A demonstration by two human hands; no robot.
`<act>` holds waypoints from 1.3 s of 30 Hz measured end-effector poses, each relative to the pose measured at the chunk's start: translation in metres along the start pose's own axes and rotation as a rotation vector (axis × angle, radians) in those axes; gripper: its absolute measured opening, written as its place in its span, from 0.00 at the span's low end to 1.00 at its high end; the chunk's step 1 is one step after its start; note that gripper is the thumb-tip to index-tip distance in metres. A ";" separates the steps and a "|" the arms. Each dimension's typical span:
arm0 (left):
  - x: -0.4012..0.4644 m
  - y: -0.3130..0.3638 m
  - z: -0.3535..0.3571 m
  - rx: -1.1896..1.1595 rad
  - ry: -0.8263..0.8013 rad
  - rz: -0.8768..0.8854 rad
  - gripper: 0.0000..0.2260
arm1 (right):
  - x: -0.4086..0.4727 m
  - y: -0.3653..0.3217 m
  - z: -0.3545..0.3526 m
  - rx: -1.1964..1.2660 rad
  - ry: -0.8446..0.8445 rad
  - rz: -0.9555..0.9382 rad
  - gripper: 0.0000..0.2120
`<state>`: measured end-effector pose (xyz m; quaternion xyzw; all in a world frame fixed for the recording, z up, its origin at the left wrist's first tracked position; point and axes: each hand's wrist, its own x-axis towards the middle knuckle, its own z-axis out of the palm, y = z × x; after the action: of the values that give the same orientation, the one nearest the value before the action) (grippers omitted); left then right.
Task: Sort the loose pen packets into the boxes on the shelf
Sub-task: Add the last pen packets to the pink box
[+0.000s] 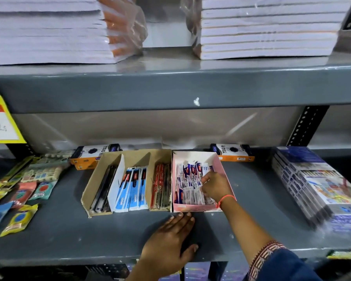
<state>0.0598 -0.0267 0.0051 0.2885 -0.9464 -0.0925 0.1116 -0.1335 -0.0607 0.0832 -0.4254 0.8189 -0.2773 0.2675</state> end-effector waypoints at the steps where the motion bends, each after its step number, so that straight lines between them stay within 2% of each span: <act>1: -0.001 -0.003 0.003 -0.012 0.008 0.006 0.31 | 0.000 0.001 0.003 -0.011 0.018 -0.015 0.12; 7: 0.001 -0.002 0.003 -0.005 0.049 0.013 0.29 | 0.001 -0.008 0.010 -0.100 0.088 -0.102 0.13; 11: 0.001 -0.004 0.004 -0.009 0.022 0.014 0.30 | -0.001 -0.025 0.028 -0.210 -0.040 -0.157 0.08; 17: 0.002 -0.002 0.002 0.042 0.037 0.013 0.29 | -0.006 -0.034 0.048 -0.433 -0.131 -0.120 0.17; 21: 0.003 -0.001 0.001 -0.003 -0.034 -0.005 0.30 | -0.003 -0.040 0.049 -0.387 -0.158 -0.068 0.16; 28: 0.001 0.003 0.001 0.118 0.006 0.059 0.28 | 0.008 -0.035 0.046 -0.224 -0.184 -0.013 0.13; 32: 0.001 0.001 0.002 0.160 0.022 0.067 0.27 | 0.012 -0.036 0.042 -0.116 -0.226 -0.016 0.05; 35: 0.002 0.003 -0.002 0.181 -0.008 0.043 0.28 | 0.018 -0.036 0.035 0.090 -0.259 -0.003 0.15; 37: 0.002 0.004 -0.004 0.190 -0.016 0.036 0.28 | 0.015 -0.038 0.021 0.190 -0.283 -0.003 0.15; 39: 0.002 0.006 -0.006 0.204 -0.024 0.027 0.27 | 0.014 -0.042 0.004 0.132 -0.262 -0.043 0.14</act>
<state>0.0567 -0.0235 0.0127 0.2846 -0.9560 0.0022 0.0718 -0.1143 -0.0935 0.1062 -0.4570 0.7476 -0.2780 0.3936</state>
